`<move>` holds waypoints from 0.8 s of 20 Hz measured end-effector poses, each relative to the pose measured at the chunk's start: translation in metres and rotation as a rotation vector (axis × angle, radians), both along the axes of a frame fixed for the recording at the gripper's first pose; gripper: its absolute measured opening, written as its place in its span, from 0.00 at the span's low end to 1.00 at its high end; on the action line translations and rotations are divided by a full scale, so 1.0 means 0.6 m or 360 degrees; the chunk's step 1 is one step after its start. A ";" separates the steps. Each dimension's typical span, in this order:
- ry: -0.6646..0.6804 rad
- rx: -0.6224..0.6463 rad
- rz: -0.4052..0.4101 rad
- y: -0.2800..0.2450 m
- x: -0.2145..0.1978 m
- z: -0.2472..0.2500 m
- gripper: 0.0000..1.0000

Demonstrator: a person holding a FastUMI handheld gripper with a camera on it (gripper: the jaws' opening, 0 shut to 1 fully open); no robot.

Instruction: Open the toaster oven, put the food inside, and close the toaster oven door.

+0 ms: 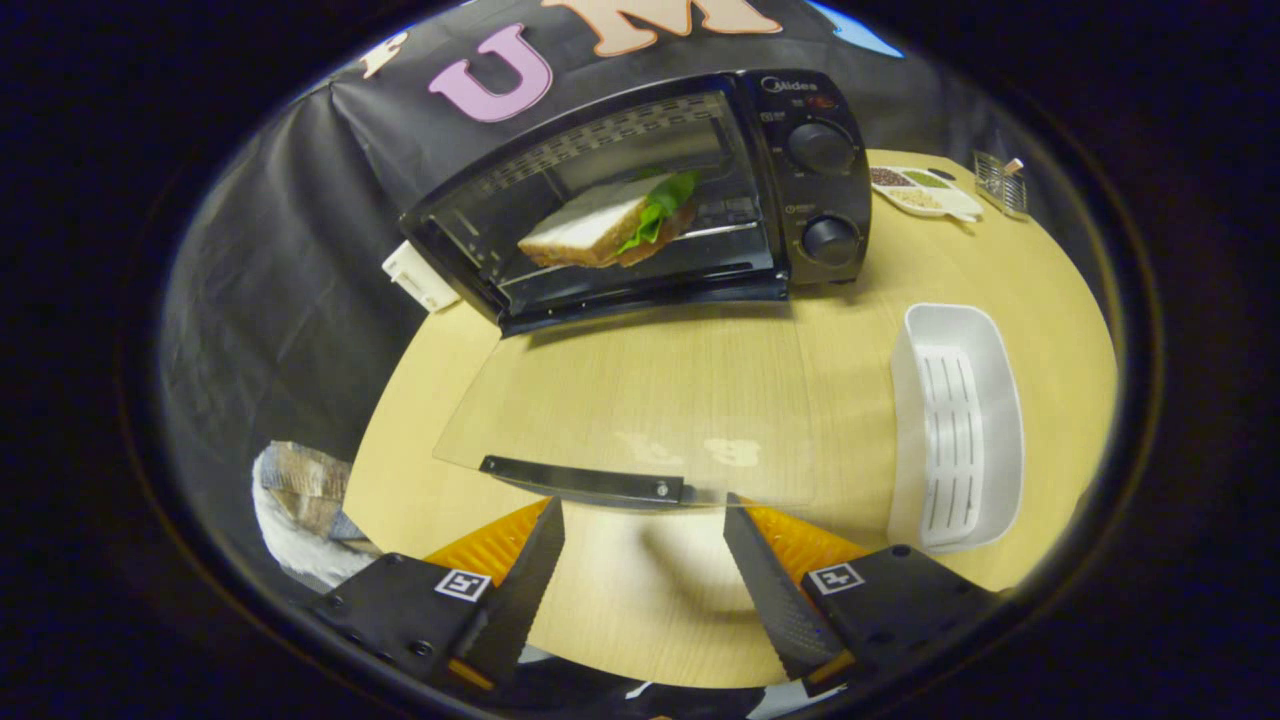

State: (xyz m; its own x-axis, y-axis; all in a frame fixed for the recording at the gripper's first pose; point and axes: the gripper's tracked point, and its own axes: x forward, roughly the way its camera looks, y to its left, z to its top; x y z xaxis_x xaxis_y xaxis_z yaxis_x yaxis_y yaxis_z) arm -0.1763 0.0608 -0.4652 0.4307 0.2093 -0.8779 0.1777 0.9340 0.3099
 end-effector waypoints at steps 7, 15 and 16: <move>-0.0221 -0.0145 0.0051 -0.009 0.044 0.049 0.99; -0.0382 -0.0111 -0.0009 -0.006 0.109 0.105 1.00; -0.0393 -0.0102 -0.0015 -0.004 0.116 0.110 1.00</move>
